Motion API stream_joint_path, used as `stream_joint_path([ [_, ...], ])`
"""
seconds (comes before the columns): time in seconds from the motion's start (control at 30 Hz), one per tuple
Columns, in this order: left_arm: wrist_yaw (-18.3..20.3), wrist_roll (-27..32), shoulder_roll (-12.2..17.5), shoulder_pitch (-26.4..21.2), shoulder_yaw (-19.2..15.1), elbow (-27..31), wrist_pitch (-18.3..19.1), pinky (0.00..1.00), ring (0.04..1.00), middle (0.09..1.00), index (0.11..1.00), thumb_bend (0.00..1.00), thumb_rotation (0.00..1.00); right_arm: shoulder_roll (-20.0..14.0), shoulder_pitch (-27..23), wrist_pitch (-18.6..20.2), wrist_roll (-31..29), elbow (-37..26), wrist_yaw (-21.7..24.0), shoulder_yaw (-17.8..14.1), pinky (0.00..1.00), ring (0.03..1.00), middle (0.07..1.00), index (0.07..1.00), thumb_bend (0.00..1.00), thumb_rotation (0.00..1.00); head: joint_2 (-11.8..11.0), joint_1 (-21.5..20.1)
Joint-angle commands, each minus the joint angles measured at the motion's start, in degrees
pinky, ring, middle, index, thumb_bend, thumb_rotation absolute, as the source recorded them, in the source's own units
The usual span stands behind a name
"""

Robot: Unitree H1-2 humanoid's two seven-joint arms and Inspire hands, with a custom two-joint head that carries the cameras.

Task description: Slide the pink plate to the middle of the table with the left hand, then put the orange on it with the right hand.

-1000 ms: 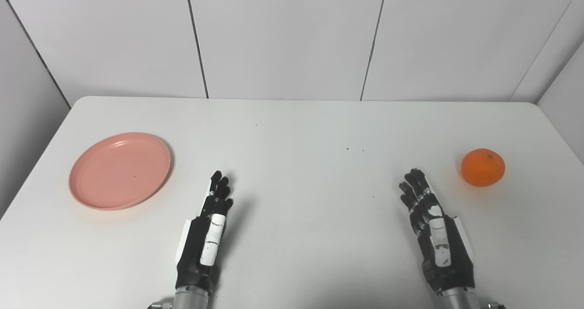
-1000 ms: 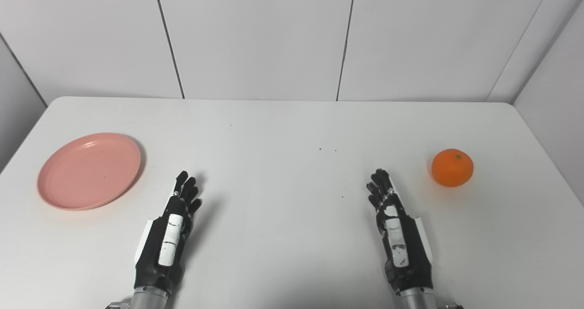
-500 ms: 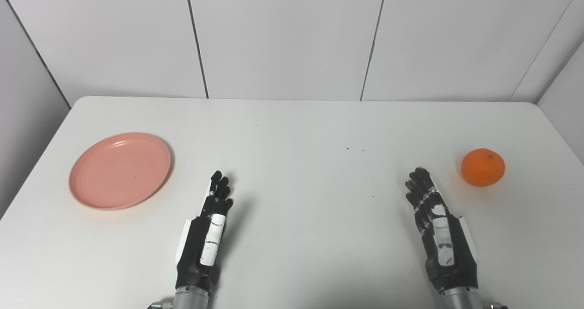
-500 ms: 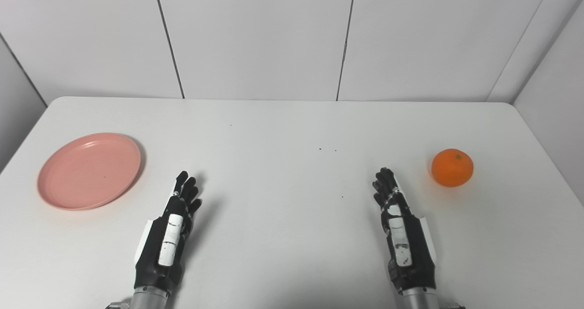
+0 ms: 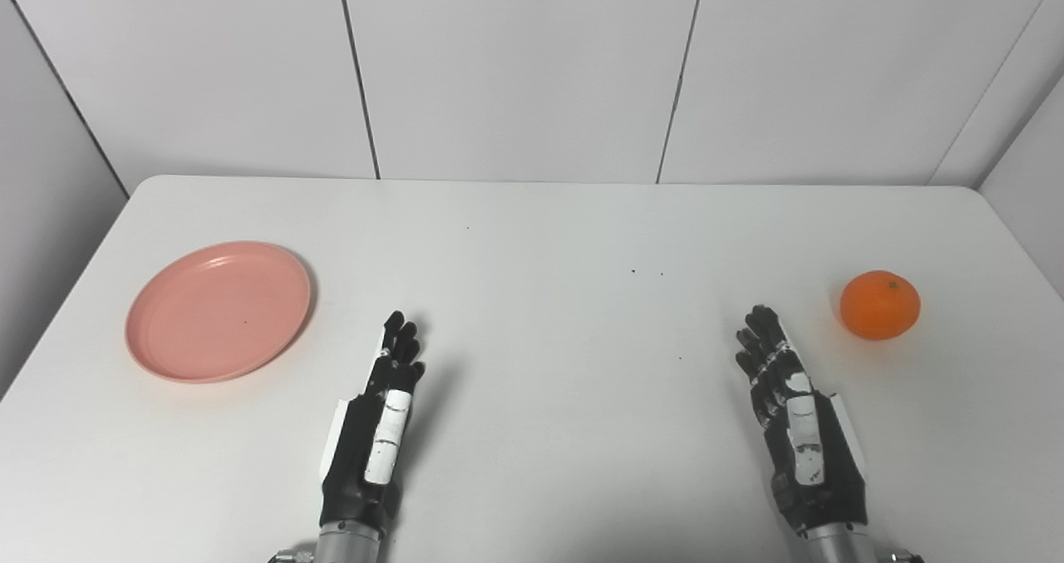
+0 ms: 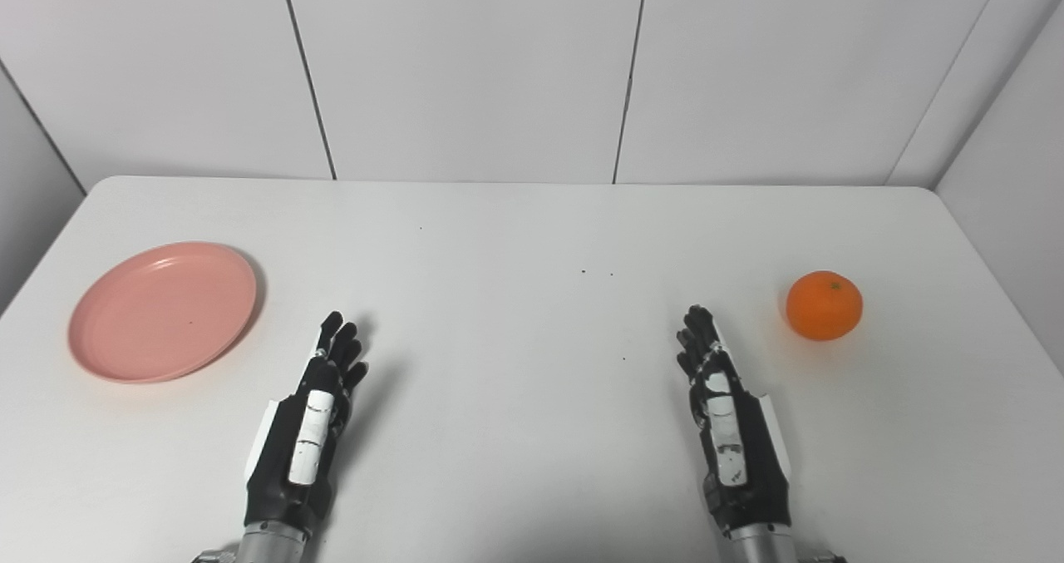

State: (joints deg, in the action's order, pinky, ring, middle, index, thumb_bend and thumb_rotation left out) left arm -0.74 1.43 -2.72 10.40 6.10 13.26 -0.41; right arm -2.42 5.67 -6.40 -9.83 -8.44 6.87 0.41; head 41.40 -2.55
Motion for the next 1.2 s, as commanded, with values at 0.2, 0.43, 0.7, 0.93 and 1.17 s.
stream_joint_path([
  [0.2, -0.1, 0.8, 0.3, 8.9, -0.9, 0.6, -0.3, 1.00, 1.000, 1.000, 1.000, 0.82, 0.90, -0.4, 1.4, 0.2, -0.4, 2.0, 0.7, 0.2, 1.00, 0.984, 0.978, 0.957, 0.88, 0.96, 0.1, 0.1],
  [0.43, -0.2, 0.7, 0.2, 9.0, -0.9, 0.5, -0.8, 1.00, 1.000, 1.000, 1.000, 0.81, 0.91, -0.4, 1.4, 0.2, -0.3, 2.0, 0.5, 0.2, 1.00, 0.978, 0.973, 0.953, 0.89, 0.95, 0.1, 0.2],
  [0.7, -0.4, 1.1, -0.2, 9.1, -1.1, -0.1, -2.9, 1.00, 1.000, 1.000, 1.000, 0.75, 0.93, -0.4, 1.5, 0.8, -0.6, 1.8, 0.5, 0.1, 1.00, 0.978, 0.970, 0.945, 0.88, 0.95, 0.1, 0.3],
  [0.93, -1.0, 0.7, -0.6, 9.0, -1.5, -0.4, -4.0, 1.00, 1.000, 1.000, 1.000, 0.73, 0.94, -0.5, 1.5, 0.7, -0.6, 1.7, 0.6, 0.2, 1.00, 0.981, 0.975, 0.953, 0.88, 0.94, 0.2, 0.3],
  [1.17, -1.7, 0.2, -1.2, 9.0, -1.7, -0.5, -4.1, 1.00, 1.000, 1.000, 1.000, 0.71, 0.95, -0.5, 1.5, 1.1, -0.6, 1.5, 0.6, 0.2, 1.00, 0.987, 0.979, 0.956, 0.88, 0.94, 0.2, 0.3],
])
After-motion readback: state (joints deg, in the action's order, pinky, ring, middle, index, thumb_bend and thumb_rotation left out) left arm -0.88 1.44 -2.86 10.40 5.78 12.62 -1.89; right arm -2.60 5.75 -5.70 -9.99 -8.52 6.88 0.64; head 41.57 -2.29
